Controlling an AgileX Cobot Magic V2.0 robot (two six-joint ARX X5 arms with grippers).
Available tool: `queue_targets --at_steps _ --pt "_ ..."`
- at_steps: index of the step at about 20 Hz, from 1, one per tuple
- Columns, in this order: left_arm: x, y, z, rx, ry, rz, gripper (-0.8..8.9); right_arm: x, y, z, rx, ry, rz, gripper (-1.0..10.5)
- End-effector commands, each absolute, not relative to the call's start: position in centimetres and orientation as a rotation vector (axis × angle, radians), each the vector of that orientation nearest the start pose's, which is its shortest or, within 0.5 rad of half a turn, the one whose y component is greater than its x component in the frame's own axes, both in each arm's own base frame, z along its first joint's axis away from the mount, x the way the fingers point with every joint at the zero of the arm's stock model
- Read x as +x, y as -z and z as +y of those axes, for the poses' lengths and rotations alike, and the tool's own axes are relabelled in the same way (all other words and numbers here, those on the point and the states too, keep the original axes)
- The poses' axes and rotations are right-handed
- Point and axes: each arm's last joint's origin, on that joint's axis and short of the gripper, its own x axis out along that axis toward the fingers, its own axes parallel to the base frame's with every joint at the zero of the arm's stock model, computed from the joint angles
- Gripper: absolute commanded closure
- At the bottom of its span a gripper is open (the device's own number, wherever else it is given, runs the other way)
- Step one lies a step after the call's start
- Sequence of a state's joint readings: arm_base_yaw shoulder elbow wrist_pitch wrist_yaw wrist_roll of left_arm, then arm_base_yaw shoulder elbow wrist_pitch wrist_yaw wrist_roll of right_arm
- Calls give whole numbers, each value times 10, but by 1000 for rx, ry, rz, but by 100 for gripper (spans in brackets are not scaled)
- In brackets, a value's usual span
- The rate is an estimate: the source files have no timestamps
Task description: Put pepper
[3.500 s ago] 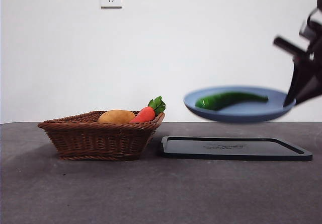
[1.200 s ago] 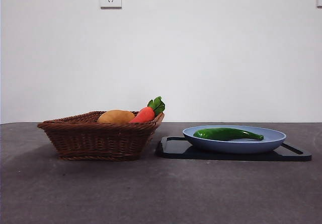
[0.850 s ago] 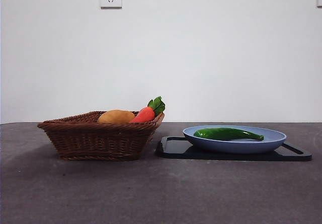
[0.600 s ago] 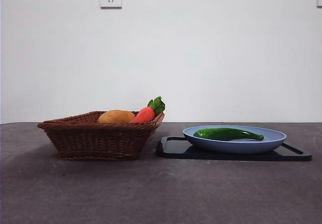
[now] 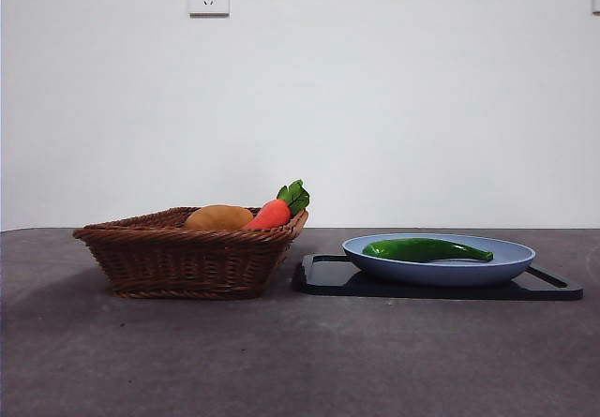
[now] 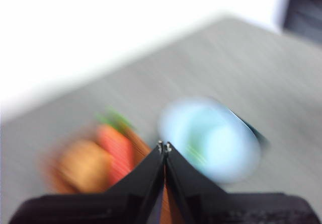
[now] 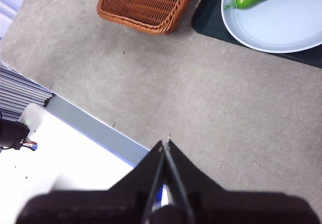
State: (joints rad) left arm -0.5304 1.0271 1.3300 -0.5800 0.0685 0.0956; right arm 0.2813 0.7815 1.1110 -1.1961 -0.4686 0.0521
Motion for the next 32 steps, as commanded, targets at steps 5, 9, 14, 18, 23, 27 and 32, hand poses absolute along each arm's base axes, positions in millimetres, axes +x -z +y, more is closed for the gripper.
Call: queue_targets --at_steps 5,9,14,18,23,27,32 --pt "131 -467 -23 166 319 0 805 98 -359 42 117 -686 875 936" --pt "109 -443 -3 195 148 -123 805 98 -359 42 117 -686 875 936" --pt "102 -365 6 168 62 -247 805 98 -359 42 117 -686 875 936" --pt "99 -293 8 110 43 -202 805 98 -359 42 117 -686 875 936" --pt "95 -228 9 18 31 -133 805 98 -359 42 117 -686 875 936" --pt "96 -198 10 -16 32 -95 805 98 -359 42 117 -686 875 936" --pt "97 -174 10 -23 32 -65 805 98 -359 42 117 -686 875 936"
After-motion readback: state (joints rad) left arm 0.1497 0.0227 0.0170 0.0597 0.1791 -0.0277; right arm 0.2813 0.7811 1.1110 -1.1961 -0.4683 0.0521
